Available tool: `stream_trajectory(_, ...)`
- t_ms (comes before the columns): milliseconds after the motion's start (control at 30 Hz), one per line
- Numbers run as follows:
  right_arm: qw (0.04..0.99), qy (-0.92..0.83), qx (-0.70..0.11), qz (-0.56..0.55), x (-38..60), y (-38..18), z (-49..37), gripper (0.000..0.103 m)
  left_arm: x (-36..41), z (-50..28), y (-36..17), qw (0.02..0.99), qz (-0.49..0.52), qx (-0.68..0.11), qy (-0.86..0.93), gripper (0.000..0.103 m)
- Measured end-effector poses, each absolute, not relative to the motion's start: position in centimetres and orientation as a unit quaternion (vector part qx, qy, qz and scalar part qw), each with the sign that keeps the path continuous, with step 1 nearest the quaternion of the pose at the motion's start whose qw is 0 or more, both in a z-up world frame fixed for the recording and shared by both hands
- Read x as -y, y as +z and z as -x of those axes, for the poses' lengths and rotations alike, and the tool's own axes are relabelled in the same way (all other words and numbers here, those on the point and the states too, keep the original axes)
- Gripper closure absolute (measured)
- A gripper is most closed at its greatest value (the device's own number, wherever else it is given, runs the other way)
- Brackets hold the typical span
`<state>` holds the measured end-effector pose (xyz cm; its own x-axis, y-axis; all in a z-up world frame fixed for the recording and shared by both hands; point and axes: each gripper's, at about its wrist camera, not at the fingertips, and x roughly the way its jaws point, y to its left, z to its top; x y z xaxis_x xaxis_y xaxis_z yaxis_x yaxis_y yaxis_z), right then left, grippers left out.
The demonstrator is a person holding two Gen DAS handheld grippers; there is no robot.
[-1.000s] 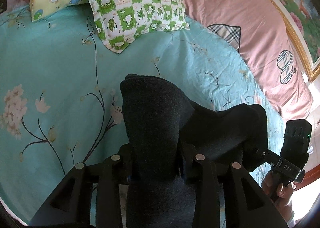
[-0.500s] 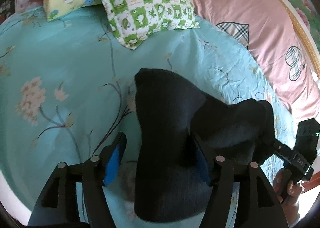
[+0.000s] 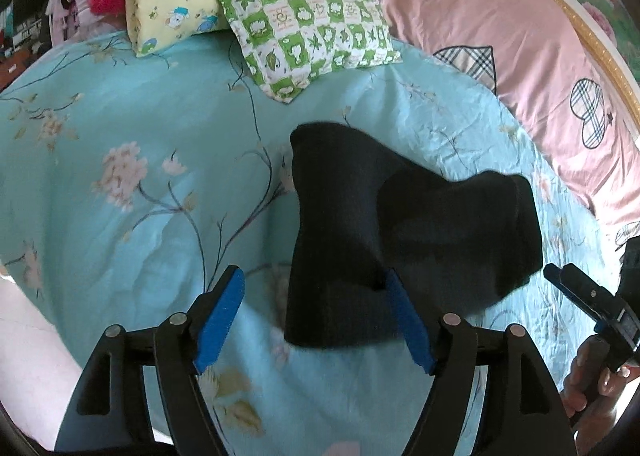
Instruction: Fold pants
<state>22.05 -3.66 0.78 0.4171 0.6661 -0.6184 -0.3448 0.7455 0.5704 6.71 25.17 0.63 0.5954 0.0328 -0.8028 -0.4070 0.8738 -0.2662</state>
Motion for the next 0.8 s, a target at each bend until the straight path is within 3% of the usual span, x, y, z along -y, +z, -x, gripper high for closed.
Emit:
stream_trajectory(233,0.829,0.332,-0.425,-0.145,2.3,1.7,-18.9,0.016,-23.2,-4.8,0.7,0.870,0.177,-0.437,0.144,0.029)
stream_trajectory(333,0.834,0.334,-0.420,-0.127,1.7,2.0,-18.1,0.016,-22.6,-4.1,1.0,0.872,0.161,-0.436,0.155,0.024)
stream_trajectory(800,0.870,0.334,-0.362,0.006,-1.8,1.8,-14.6,0.016,-19.8,-2.0,-0.2,0.879,0.110,-0.430,0.173,0.024)
